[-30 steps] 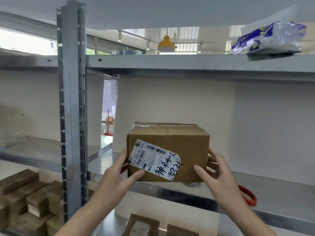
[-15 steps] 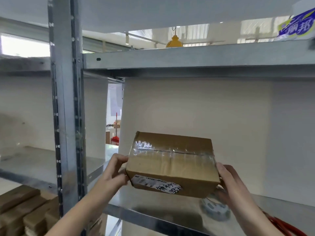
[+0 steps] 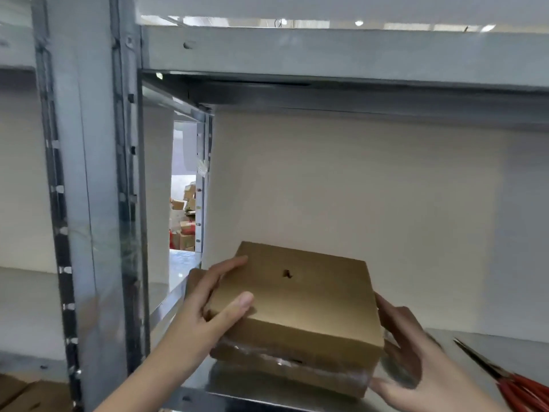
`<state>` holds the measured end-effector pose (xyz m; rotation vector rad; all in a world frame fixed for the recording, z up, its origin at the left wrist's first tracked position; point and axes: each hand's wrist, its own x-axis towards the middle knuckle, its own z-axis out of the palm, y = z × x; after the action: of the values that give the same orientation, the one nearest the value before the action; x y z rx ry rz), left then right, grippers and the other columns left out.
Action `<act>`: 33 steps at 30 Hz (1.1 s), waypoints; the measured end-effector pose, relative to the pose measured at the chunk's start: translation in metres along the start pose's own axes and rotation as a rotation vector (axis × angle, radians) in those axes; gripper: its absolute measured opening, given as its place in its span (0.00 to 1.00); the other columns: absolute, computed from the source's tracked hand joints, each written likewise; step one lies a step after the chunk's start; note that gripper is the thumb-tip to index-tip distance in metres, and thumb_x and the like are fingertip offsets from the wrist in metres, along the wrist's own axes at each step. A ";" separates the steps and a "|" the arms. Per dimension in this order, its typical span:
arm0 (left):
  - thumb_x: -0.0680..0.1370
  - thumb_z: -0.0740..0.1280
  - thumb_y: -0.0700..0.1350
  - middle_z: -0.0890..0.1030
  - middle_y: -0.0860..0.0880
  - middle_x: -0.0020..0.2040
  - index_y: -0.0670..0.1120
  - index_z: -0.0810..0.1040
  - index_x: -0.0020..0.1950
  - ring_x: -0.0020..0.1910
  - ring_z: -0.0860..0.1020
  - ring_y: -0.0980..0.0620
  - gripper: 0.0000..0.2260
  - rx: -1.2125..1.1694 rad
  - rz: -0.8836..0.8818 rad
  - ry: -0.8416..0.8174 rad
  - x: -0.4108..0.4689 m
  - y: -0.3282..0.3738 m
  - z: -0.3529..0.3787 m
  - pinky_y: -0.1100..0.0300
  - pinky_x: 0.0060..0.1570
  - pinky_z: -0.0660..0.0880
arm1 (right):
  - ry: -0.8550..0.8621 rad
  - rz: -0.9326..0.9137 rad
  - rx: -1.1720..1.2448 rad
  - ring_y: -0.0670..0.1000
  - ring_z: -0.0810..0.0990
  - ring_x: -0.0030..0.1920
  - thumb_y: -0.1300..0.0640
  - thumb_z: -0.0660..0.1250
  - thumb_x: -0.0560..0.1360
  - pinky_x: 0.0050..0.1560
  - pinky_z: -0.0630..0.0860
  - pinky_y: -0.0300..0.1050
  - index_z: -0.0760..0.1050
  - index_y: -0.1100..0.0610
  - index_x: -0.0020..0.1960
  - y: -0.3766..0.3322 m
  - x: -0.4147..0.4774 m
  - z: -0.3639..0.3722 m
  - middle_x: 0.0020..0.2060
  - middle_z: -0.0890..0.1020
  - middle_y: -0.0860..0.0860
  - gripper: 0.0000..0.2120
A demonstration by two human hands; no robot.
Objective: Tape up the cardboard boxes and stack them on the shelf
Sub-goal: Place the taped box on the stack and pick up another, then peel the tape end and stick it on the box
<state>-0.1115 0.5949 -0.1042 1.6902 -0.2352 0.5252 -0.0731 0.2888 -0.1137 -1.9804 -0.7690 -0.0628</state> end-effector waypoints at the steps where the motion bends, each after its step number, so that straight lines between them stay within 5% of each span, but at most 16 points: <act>1: 0.72 0.69 0.58 0.75 0.76 0.49 0.72 0.76 0.57 0.53 0.78 0.65 0.15 -0.016 0.018 -0.012 0.000 -0.002 0.000 0.71 0.43 0.78 | 0.001 0.027 -0.014 0.37 0.71 0.68 0.51 0.81 0.63 0.62 0.69 0.27 0.59 0.43 0.77 -0.002 0.001 0.001 0.63 0.74 0.51 0.49; 3: 0.70 0.67 0.55 0.75 0.74 0.45 0.63 0.79 0.59 0.49 0.77 0.72 0.18 -0.023 0.020 0.007 0.002 -0.006 0.001 0.75 0.42 0.75 | -0.041 0.049 -0.030 0.39 0.72 0.69 0.40 0.80 0.62 0.63 0.69 0.29 0.61 0.44 0.77 0.000 -0.001 -0.002 0.64 0.74 0.50 0.49; 6: 0.70 0.66 0.56 0.76 0.72 0.42 0.57 0.79 0.59 0.44 0.75 0.76 0.18 -0.009 0.022 0.047 0.007 -0.010 0.004 0.79 0.38 0.71 | -0.218 0.185 -0.168 0.36 0.69 0.70 0.36 0.76 0.68 0.68 0.67 0.32 0.61 0.37 0.76 0.003 -0.002 -0.024 0.66 0.72 0.35 0.41; 8: 0.70 0.65 0.59 0.74 0.73 0.43 0.58 0.79 0.58 0.45 0.74 0.75 0.18 0.031 0.019 0.067 0.009 -0.014 0.005 0.80 0.38 0.71 | -0.142 0.262 -0.314 0.34 0.70 0.68 0.31 0.73 0.65 0.64 0.68 0.30 0.61 0.33 0.73 0.014 0.002 -0.045 0.63 0.72 0.29 0.40; 10: 0.71 0.64 0.59 0.74 0.74 0.44 0.58 0.79 0.58 0.47 0.74 0.74 0.17 0.059 0.029 0.086 0.007 -0.018 0.007 0.77 0.41 0.72 | -0.049 0.320 -0.517 0.35 0.67 0.67 0.31 0.70 0.67 0.60 0.67 0.31 0.59 0.32 0.72 0.027 0.010 -0.059 0.61 0.69 0.29 0.37; 13: 0.72 0.65 0.58 0.75 0.66 0.50 0.58 0.81 0.57 0.50 0.75 0.72 0.16 0.071 0.052 0.113 0.004 -0.021 0.009 0.73 0.47 0.71 | -0.145 0.414 -0.702 0.38 0.62 0.69 0.31 0.68 0.71 0.66 0.62 0.37 0.59 0.37 0.75 0.038 0.018 -0.071 0.65 0.63 0.33 0.37; 16: 0.72 0.66 0.56 0.75 0.63 0.52 0.58 0.81 0.55 0.47 0.75 0.73 0.12 0.050 0.056 0.122 0.006 -0.022 0.011 0.78 0.45 0.71 | -0.150 0.458 -0.674 0.38 0.59 0.71 0.24 0.65 0.66 0.70 0.61 0.41 0.58 0.34 0.75 0.029 0.021 -0.085 0.69 0.61 0.33 0.40; 19: 0.73 0.72 0.60 0.75 0.70 0.48 0.63 0.82 0.51 0.50 0.75 0.72 0.09 0.054 0.059 0.143 0.007 -0.027 0.013 0.68 0.48 0.71 | -0.224 0.478 -0.621 0.42 0.58 0.75 0.18 0.61 0.60 0.75 0.61 0.50 0.59 0.34 0.75 0.022 0.030 -0.077 0.73 0.61 0.37 0.47; 21: 0.72 0.69 0.62 0.75 0.69 0.49 0.64 0.81 0.53 0.51 0.75 0.70 0.11 0.052 0.052 0.165 0.007 -0.031 0.013 0.63 0.51 0.71 | -0.290 0.485 -0.749 0.46 0.64 0.72 0.21 0.63 0.63 0.72 0.66 0.51 0.59 0.38 0.75 0.023 0.034 -0.061 0.72 0.62 0.39 0.45; 24: 0.71 0.70 0.67 0.75 0.68 0.49 0.62 0.81 0.55 0.53 0.76 0.66 0.16 0.041 0.040 0.194 0.006 -0.031 0.015 0.58 0.50 0.73 | -0.240 0.392 -0.913 0.49 0.74 0.59 0.29 0.61 0.72 0.60 0.74 0.48 0.67 0.40 0.68 0.032 0.033 -0.045 0.60 0.70 0.41 0.28; 27: 0.72 0.71 0.65 0.75 0.68 0.48 0.62 0.82 0.53 0.55 0.76 0.63 0.14 0.032 0.027 0.185 0.006 -0.028 0.016 0.65 0.48 0.70 | -0.144 0.272 -0.934 0.47 0.73 0.52 0.38 0.59 0.76 0.53 0.75 0.45 0.71 0.40 0.58 0.040 0.028 -0.039 0.52 0.71 0.42 0.13; 30: 0.68 0.67 0.67 0.75 0.68 0.49 0.65 0.81 0.51 0.53 0.75 0.69 0.14 0.053 0.041 0.179 0.004 -0.024 0.018 0.72 0.45 0.69 | -0.089 0.190 -0.893 0.44 0.72 0.53 0.41 0.60 0.77 0.52 0.75 0.44 0.73 0.41 0.56 0.045 0.024 -0.036 0.54 0.72 0.39 0.09; 33: 0.75 0.70 0.60 0.76 0.69 0.46 0.60 0.81 0.52 0.51 0.76 0.62 0.09 0.040 0.037 0.193 0.003 -0.024 0.024 0.67 0.44 0.70 | -0.057 0.151 -0.852 0.41 0.72 0.53 0.42 0.60 0.79 0.51 0.75 0.42 0.76 0.39 0.54 0.048 0.021 -0.039 0.54 0.72 0.36 0.08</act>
<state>-0.0934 0.5770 -0.1262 1.6633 -0.1169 0.7203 -0.0200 0.2519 -0.1229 -2.8501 -0.6809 -0.2844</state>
